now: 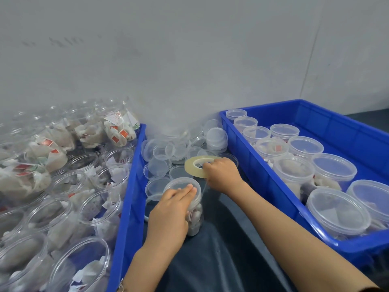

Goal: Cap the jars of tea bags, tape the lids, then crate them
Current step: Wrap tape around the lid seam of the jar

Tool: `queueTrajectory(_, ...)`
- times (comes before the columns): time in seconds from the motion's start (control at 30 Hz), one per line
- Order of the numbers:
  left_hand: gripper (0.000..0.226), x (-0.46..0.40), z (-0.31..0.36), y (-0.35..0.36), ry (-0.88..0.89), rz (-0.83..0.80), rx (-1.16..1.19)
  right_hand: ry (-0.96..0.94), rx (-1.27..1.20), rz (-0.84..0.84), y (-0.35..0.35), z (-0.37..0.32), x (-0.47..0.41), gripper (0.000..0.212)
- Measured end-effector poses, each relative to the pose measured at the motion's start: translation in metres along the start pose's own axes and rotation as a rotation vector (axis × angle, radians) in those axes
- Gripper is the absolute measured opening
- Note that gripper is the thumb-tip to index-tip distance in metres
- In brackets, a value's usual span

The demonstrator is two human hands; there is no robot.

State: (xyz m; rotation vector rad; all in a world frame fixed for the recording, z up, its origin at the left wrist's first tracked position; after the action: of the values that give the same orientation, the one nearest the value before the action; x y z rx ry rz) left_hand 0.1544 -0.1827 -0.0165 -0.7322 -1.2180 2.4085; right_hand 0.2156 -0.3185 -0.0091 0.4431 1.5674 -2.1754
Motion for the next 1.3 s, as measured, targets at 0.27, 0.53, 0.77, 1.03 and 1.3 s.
queueTrajectory(0.27, 0.062, -0.002, -0.004, -0.004, 0.004, -0.014, 0.097, -0.041, -0.106, -0.106, 0.025, -0.034, -0.02, 0.022)
queueTrajectory(0.53, 0.046, -0.006, 0.005, -0.001, -0.065, 0.013, -0.054, 0.043, -0.157, -0.199, 0.032, -0.02, -0.005, 0.024)
queueTrajectory(0.77, 0.093, -0.041, -0.014, 0.016, -0.314, -0.092, -0.191, -0.028, -0.094, -0.25, 0.03, -0.021, -0.003, 0.011)
queueTrajectory(1.03, 0.047, -0.049, -0.017, 0.023, -0.305, -0.126, -0.204, 0.082, -0.365, -0.147, 0.013, -0.002, 0.024, 0.059)
queueTrajectory(1.3, 0.052, -0.05, -0.019, 0.024, -0.265, -0.114, -0.245, 0.142, -0.506, -0.094, -0.004, 0.015, 0.051, 0.067)
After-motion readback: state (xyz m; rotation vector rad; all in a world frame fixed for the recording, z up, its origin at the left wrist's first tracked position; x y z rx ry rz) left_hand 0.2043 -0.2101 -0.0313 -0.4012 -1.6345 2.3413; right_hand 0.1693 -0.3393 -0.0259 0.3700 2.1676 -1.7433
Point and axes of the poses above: each hand's wrist, its own x-axis away from the middle knuckle, its own y-axis out of the palm, z = x × y, the point moved 9 cm from there along -x, towards the middle knuckle, and after that the axes turned 13 degrees about x, right-handed, at the moved point
